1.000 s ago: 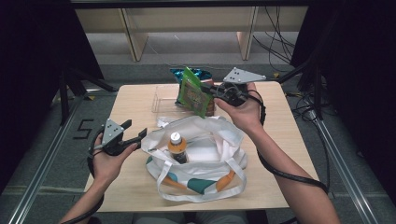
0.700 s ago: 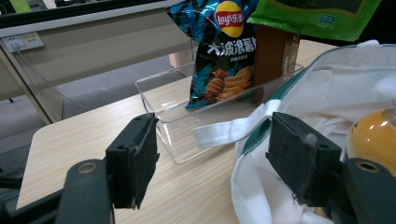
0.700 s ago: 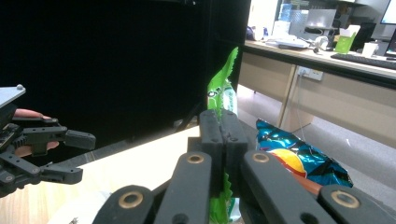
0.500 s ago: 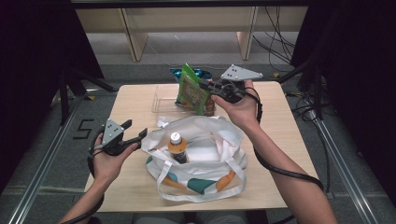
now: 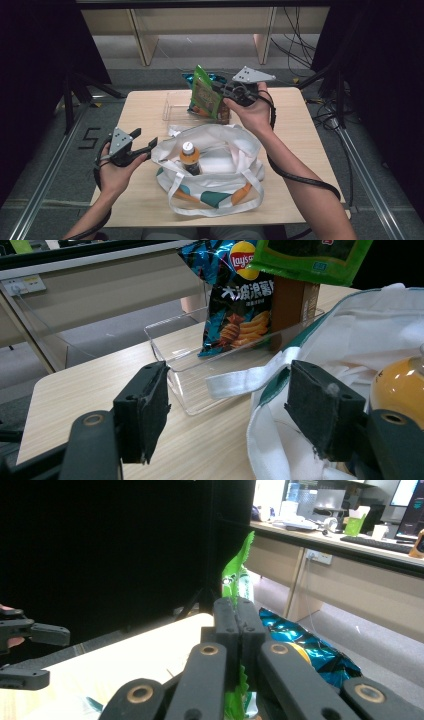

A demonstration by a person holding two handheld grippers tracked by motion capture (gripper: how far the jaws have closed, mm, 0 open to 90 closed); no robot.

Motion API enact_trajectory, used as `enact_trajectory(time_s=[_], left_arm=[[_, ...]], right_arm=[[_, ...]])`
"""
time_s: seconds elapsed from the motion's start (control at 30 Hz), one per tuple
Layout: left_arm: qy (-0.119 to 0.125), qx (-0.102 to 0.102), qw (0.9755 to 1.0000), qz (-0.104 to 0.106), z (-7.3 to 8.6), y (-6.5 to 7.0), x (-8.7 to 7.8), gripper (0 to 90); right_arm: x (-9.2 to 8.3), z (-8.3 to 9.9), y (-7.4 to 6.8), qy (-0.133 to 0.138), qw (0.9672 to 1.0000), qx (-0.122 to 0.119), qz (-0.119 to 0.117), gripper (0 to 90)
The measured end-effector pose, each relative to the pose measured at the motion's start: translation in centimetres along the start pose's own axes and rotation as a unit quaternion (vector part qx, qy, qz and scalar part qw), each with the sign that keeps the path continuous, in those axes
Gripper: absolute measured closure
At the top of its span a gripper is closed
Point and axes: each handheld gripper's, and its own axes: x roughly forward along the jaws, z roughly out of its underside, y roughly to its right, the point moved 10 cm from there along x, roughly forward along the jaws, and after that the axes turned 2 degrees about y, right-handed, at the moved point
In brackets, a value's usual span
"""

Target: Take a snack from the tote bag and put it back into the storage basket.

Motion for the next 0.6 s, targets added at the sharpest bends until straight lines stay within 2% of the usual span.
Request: enact_trajectory(time_s=[0.03,0.1,0.13,0.23,0.27,0.33,0.37,0.47,0.6], left_arm=[[0.0,-0.001,1.0,0.0,0.0,0.0,0.0,32.2],[-0.004,0.001,1.0,-0.003,0.1,-0.1,-0.1,32.2],[-0.004,0.001,1.0,-0.002,0.1,0.0,0.0,32.2],[-0.004,0.001,1.0,-0.002,0.1,0.0,0.0,32.2],[-0.004,0.001,1.0,-0.002,0.1,0.0,0.0,32.2],[-0.004,0.001,1.0,-0.002,0.1,-0.1,0.0,32.2],[-0.004,0.001,1.0,-0.002,0.1,0.0,0.0,32.2],[-0.004,0.001,1.0,-0.002,0.1,0.0,0.0,32.2],[-0.003,-0.001,1.0,-0.002,0.1,-0.1,0.0,32.2]], right_arm=[[0.2,-0.1,0.3,0.006,0.9999,-0.007,0.006,90.0],[0.4,0.1,0.3,0.004,1.0,0.0,0.005,90.0],[0.5,0.0,0.6,0.006,0.9999,-0.008,0.007,90.0],[0.8,0.3,0.6,0.0,1.0,0.002,0.009,90.0],[1.0,0.2,0.8,0.004,0.9999,-0.009,0.007,90.0],[1.2,0.4,1.0,-0.001,0.9999,-0.009,0.008,90.0],[1.3,0.5,1.0,-0.005,0.9999,0.002,0.01,90.0],[1.8,0.7,1.4,-0.004,0.9999,-0.006,0.01,90.0],[2.2,0.9,1.7,-0.006,0.9999,-0.001,0.016,90.0]])
